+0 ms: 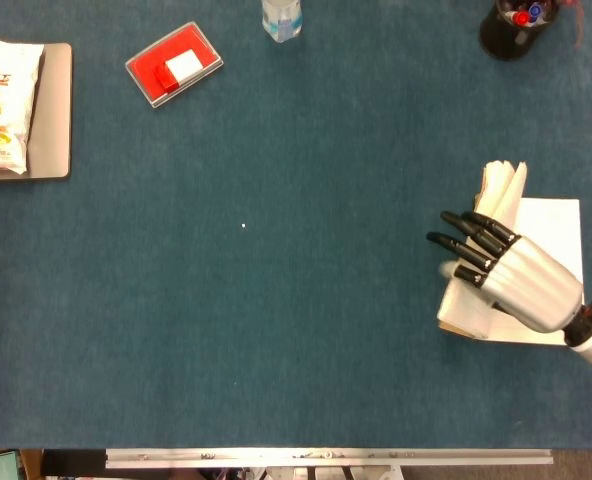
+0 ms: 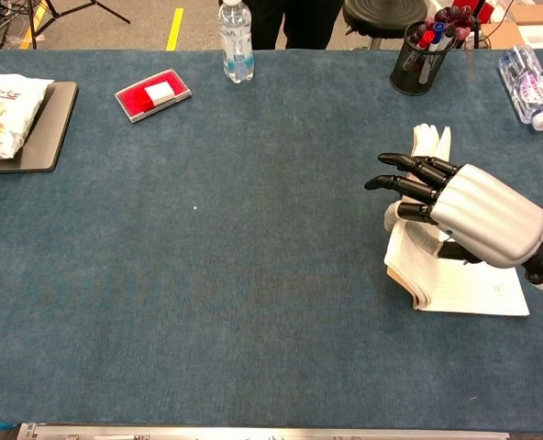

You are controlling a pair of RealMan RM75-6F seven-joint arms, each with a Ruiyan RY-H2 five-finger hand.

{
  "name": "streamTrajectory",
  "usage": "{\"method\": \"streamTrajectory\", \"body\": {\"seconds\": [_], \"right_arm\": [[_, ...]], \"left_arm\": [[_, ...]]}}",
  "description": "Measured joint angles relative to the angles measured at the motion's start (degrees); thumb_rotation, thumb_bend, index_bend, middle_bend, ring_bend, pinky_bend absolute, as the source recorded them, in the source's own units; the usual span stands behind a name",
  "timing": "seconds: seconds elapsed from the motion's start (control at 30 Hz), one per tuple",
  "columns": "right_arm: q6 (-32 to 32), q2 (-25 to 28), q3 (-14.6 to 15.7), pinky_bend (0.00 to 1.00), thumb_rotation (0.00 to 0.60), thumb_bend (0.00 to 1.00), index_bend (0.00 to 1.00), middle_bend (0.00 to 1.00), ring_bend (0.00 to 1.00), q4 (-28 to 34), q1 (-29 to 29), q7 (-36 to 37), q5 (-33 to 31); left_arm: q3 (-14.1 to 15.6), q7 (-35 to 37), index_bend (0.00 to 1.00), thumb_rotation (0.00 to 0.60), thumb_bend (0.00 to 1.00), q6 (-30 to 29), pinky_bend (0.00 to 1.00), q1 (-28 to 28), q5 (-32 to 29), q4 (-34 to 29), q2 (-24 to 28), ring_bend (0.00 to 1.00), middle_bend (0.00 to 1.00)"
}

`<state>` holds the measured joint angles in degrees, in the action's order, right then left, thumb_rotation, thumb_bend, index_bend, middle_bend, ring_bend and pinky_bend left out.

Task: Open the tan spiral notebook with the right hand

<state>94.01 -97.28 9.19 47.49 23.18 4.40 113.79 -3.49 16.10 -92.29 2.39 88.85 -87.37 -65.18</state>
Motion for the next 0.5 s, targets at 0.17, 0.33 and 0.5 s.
{"method": "streamTrajectory", "body": {"seconds": [0.17, 0.33, 0.5], "right_arm": [[2.64, -2.61, -0.91, 0.23, 0.600, 0.13, 0.00, 0.22, 0.08, -2.56, 0.05, 2.23, -0.38], [6.98, -6.22, -1.84, 0.23, 0.600, 0.10, 0.00, 0.21, 0.08, -7.45, -0.08, 6.47, -0.68], [10.23, -10.49, -2.64, 0.23, 0.600, 0.10, 0.00, 0.20, 0.08, -13.99, -0.31, 11.26, -1.69]], "left_arm": [[0.03, -0.03, 0.21, 0.600, 0.02, 0.01, 0.37, -0.01, 0.05, 0.01, 0.00, 0.11, 0.26], [0.08, -0.09, 0.21, 0.600, 0.02, -0.01, 0.37, -0.03, 0.12, -0.01, 0.03, 0.11, 0.26], [0.08, -0.07, 0.21, 0.600, 0.02, 0.05, 0.37, -0.03, 0.07, -0.03, 0.06, 0.11, 0.26]]}}
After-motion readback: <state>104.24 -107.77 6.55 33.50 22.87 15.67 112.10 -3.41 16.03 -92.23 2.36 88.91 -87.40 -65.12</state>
